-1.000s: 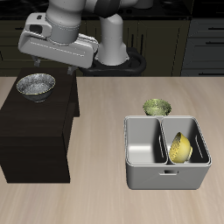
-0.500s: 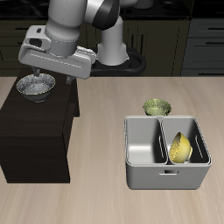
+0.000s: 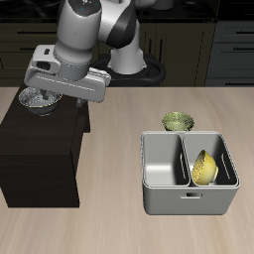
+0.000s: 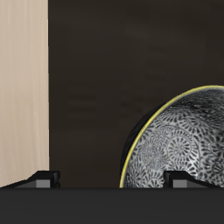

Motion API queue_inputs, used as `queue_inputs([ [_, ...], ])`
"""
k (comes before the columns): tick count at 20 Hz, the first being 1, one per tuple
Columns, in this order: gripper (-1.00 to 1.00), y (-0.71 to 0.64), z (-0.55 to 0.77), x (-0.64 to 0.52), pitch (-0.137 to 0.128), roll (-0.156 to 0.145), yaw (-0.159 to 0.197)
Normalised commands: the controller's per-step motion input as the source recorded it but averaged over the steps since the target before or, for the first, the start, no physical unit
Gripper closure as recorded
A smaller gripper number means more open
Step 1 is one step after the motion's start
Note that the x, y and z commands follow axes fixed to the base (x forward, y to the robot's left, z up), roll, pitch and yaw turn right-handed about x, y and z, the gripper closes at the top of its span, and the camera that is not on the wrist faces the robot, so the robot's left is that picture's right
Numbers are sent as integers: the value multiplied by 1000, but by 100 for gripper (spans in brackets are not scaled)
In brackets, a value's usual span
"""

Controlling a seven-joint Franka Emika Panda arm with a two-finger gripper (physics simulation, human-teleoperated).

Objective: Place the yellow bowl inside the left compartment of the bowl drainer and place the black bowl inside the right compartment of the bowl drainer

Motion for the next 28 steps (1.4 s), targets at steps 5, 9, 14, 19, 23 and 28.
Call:
queue_inputs([
  [5,100,73,-42,22,11,-2,-6],
  [9,100,82,16,5,3,13,5],
  [14,100,85,52,-3,0,9,11],
  [19,100,246,364,-195,-56,39,7],
  [23,100,324,409,-177,-57,46,6],
  [28,100,312,343,-137,-41,41,-8],
])
